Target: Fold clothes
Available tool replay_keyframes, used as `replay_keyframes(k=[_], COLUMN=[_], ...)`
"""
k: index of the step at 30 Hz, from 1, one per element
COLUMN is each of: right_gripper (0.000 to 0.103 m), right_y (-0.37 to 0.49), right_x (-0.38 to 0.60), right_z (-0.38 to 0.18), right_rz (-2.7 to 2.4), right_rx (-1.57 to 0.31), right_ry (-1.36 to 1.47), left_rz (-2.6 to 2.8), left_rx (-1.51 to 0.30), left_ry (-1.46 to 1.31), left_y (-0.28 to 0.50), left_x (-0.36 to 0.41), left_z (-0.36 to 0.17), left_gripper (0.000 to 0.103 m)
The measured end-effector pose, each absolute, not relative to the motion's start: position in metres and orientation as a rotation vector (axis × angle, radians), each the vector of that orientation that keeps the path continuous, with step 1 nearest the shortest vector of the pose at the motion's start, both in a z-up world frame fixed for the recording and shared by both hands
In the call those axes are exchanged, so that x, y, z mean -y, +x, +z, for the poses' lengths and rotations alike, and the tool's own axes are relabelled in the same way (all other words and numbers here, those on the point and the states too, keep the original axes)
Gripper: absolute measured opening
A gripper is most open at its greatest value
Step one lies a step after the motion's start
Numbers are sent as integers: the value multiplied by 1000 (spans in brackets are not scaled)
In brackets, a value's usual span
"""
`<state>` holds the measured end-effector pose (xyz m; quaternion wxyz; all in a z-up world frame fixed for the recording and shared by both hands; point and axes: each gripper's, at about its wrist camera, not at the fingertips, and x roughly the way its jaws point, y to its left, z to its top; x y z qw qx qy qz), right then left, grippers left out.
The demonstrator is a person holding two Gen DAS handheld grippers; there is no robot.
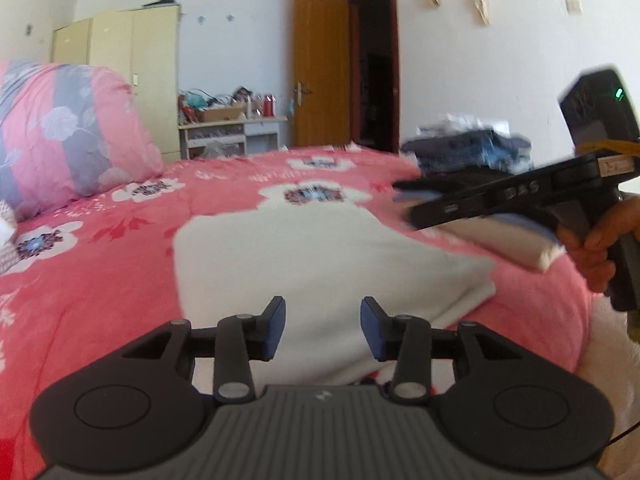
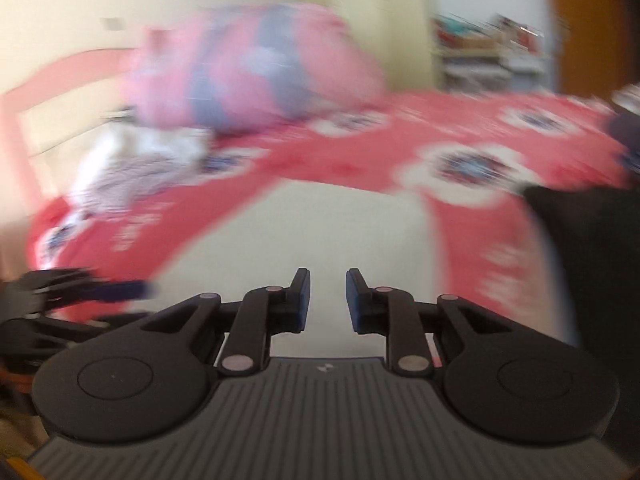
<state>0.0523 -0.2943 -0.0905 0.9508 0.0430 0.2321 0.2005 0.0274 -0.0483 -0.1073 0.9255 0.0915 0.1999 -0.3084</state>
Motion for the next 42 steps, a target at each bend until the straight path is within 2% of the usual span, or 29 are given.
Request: replay_keyframes(k=[2,5,7,9,15,19,23,27,32,36,38,42], right_gripper=[17,15,3,10,9,5,3,10,14,25,26,25], right_y=[54,57,53,48,34,38,0,-20,4,27,32,13], right_x=[273,282,305,318,279,271,315,318,305,289,285,282], right_z=[-105,-132,-132,-122,-106,-138,-140,-118,-109,-123,-139,-155], right_rz=[476,413,313,162,380,412,335,246,290,246,221,237], right_rx=[-465,-504,-517,-513,-420,-554,-579,-549,-449,-449,-503,-491], right_ry=[18,-14,88,95,90,88,225,178,317,323,299,244], left_rz=[-635,-645,-646,-641,-643,-654,-676,-717,-704,-601,-563,-557], left_rx=[-483,-472,-457,-457,-462,-476,-495,-448,-397,-510,-558,-537], left_ry=[191,225,255,248,247,223,186,157,144,197,228,264], left_y=[32,23,18,17,12,9,5,4,17,40,42,28], left_x=[53,50,49,49,48,43,32,29,42,55,58,59], left_z=[-120,-128,-127,-127,-126,-126,-118,-102,-90,-106,-117,-120], left_gripper=[43,42,43,43,43,43,43,43,47,48,47,53])
